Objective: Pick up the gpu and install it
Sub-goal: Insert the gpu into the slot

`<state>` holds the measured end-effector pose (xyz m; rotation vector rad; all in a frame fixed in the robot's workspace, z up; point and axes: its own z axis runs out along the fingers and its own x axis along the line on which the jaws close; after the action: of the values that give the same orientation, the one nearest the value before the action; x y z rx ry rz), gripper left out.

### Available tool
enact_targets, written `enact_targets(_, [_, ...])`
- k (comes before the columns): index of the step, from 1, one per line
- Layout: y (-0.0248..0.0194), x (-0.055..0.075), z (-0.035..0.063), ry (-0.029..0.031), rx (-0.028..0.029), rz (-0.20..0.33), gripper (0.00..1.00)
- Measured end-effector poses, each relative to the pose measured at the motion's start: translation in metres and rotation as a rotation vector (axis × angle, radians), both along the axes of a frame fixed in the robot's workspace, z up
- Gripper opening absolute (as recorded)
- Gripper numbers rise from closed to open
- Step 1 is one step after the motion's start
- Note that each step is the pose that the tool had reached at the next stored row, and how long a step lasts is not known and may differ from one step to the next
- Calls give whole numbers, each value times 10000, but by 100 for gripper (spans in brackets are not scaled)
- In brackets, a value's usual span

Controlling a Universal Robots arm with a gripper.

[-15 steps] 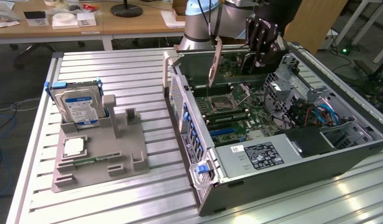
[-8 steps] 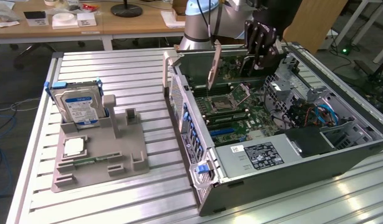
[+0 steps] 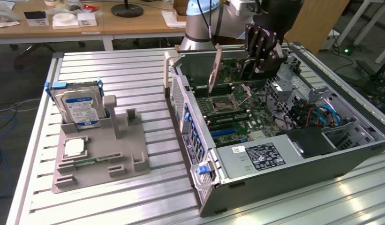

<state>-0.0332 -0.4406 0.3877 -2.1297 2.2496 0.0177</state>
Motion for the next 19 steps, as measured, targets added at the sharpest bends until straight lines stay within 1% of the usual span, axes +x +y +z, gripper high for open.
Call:
enact_targets(3, [-7,0,-14,-1,60,0,28])
enact_targets(9, [-56,0,-40,0,98,9,28])
enact_targets(11, [-71,0,-51,-1,106,9,28])
enact_targets(13, [-77,-1,-62,0,106,8,28])
enact_targets(19, [-79,0,-83,1,103,10,28])
